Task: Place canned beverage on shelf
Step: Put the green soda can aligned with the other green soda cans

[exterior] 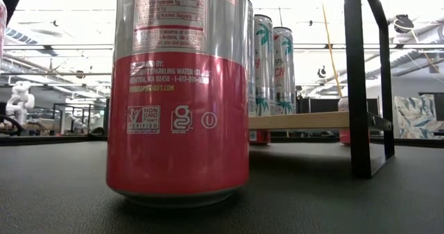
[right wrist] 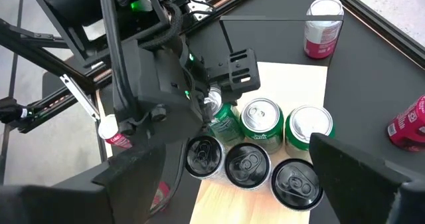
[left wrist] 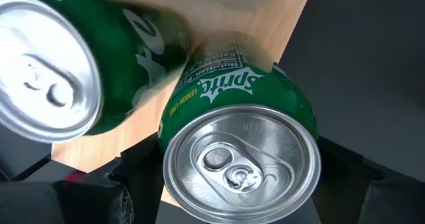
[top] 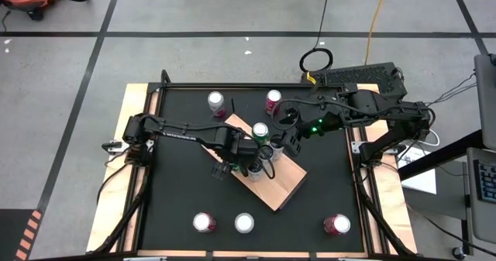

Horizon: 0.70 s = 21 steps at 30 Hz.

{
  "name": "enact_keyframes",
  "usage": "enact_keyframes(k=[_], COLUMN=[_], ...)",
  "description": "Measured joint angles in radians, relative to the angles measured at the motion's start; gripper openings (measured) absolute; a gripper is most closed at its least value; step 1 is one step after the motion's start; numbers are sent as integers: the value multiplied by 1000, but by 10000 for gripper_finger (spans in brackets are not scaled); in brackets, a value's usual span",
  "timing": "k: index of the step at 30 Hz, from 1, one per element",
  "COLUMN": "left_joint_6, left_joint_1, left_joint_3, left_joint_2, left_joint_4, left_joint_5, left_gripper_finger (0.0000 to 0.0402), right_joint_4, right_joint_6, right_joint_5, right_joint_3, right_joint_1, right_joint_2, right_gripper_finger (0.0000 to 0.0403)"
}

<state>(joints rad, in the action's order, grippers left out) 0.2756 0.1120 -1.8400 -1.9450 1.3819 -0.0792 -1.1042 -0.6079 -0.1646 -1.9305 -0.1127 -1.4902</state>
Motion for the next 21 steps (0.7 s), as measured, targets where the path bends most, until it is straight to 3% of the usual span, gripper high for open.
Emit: enact_keyframes(k=[7,15,21], left_joint_6=[0,0,0], left_joint_1=[0,0,0], left_joint_3=[0,0,-1], left_joint_2=[-3,-3,-2], left_joint_4=[-1,-15,-14], left_joint_5=[-1,-1,-4], left_gripper_finger=[289,327,332], right_joint_4=[0,0,0], right_joint_6=[-1,-1,-1], right_joint_5=[0,0,0], right_joint_3=[0,0,0], right_joint_1=[0,0,0], right_joint_2=[0,0,0], right_gripper_finger=[350,350,350])
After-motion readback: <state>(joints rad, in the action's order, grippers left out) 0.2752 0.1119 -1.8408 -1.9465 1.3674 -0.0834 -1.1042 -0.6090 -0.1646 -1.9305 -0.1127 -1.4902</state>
